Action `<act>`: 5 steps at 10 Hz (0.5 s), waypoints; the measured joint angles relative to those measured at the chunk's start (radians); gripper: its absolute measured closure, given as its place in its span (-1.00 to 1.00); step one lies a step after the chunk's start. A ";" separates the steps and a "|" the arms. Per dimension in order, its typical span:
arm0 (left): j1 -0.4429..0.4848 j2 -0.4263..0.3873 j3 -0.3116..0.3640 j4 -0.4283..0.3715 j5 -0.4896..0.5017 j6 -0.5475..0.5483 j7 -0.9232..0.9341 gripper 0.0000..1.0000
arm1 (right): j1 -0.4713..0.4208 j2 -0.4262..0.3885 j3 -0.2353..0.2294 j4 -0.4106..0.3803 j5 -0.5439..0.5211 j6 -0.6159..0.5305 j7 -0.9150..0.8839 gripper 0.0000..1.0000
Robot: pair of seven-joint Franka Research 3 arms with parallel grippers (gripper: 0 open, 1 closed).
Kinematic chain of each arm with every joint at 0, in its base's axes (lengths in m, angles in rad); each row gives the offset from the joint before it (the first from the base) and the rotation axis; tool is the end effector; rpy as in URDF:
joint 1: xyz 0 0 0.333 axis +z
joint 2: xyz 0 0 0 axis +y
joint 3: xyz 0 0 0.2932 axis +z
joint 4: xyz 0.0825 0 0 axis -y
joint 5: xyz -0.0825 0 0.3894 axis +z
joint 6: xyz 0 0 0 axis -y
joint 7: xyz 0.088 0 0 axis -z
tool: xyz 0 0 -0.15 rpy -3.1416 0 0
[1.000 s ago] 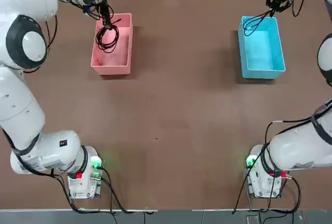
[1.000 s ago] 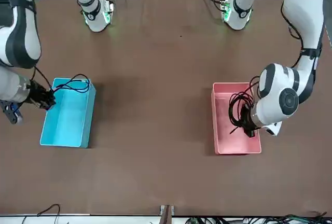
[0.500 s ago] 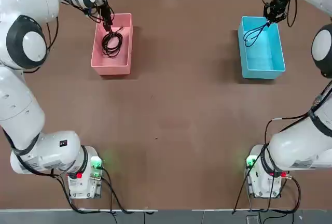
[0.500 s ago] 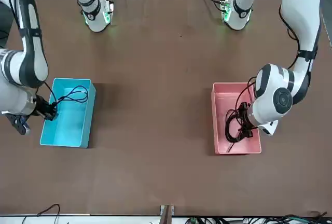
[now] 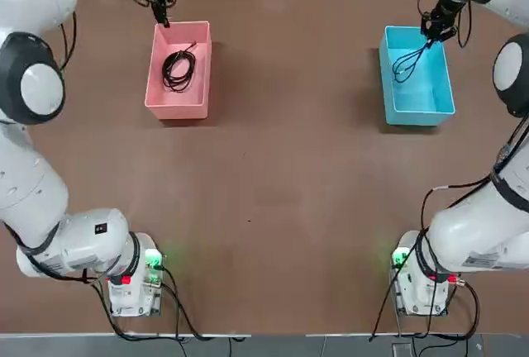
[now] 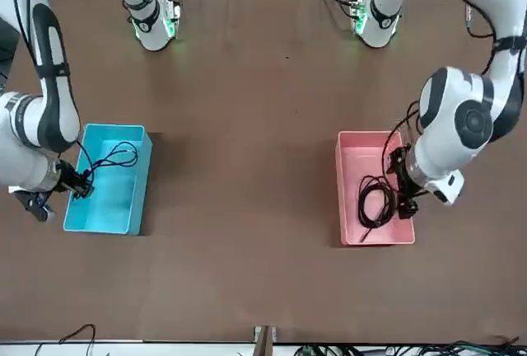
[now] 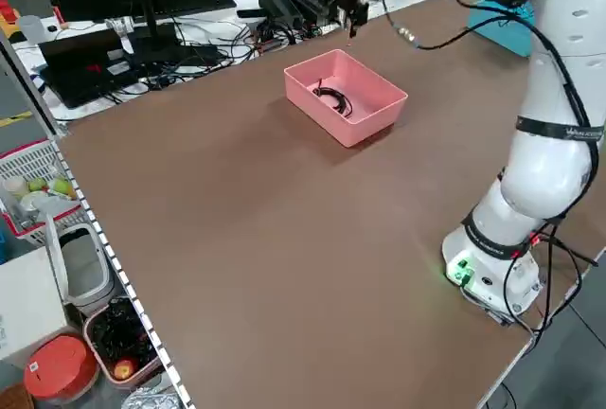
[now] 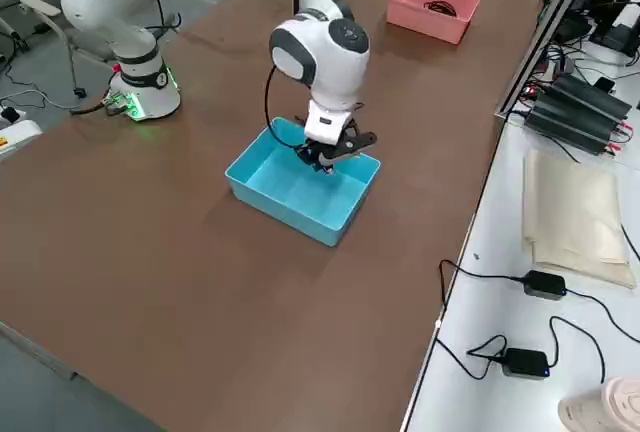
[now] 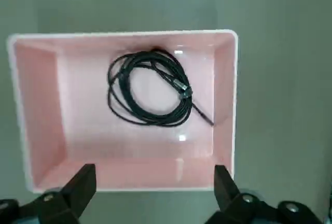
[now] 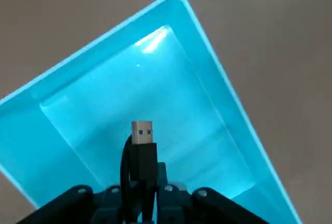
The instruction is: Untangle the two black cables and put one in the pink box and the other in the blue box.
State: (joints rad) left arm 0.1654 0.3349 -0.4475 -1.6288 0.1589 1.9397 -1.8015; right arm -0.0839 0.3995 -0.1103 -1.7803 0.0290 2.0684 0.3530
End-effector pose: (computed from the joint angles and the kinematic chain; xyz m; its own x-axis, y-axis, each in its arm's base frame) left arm 0.6336 -0.1444 0.3763 0.0855 0.9963 0.0034 0.9963 -0.0855 0.0118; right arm 0.6167 -0.1164 0.2584 0.8440 -0.5278 -0.0952 -0.5249 -0.8494 0.0553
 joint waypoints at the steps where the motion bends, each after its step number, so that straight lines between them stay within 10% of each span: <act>1: 0.000 -0.031 -0.003 0.019 0.000 -0.052 0.080 -1.00 | -0.015 0.002 0.000 0.000 0.000 0.010 -0.029 0.86; 5: -0.014 -0.166 0.045 0.034 -0.069 -0.187 0.457 -1.00 | -0.020 0.074 0.005 -0.002 -0.045 0.100 -0.066 0.86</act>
State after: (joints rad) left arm 0.1511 0.1686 -0.4021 -1.5949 0.0900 1.7528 -1.3443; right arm -0.1034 0.4734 -0.1050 -1.7818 -0.0159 2.1687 0.2874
